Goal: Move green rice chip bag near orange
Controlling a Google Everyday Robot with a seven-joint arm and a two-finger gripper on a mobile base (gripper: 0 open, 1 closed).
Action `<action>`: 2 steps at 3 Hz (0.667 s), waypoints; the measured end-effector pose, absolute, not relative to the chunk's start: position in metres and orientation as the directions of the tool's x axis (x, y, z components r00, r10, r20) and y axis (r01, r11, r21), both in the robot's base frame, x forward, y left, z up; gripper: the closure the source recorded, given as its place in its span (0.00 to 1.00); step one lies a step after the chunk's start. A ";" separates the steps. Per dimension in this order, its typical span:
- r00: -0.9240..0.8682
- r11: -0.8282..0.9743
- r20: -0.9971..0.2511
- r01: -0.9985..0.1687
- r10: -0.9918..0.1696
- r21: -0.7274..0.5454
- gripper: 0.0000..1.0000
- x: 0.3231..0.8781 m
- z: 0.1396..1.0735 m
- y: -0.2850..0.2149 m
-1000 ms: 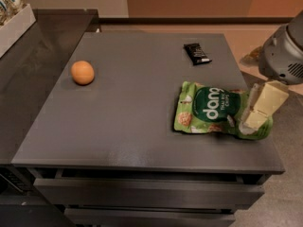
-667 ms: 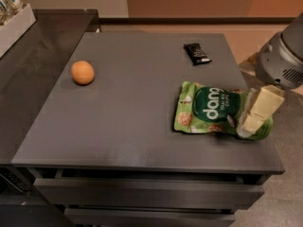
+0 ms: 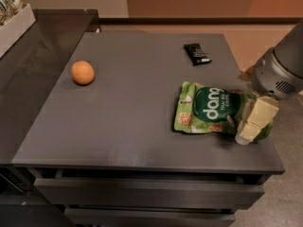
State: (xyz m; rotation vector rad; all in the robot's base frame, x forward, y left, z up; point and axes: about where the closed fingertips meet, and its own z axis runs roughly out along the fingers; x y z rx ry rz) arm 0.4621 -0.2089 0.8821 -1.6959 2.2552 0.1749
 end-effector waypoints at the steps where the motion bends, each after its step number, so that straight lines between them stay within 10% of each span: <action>1: -0.259 0.294 -0.301 -0.952 -0.918 -0.079 0.00 0.465 0.863 -0.214; 2: -0.268 0.300 -0.289 -0.951 -0.919 -0.072 0.15 0.470 0.850 -0.218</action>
Offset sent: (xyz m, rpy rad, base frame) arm 0.0153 -0.0146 -0.0490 -0.0348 0.0423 -0.0236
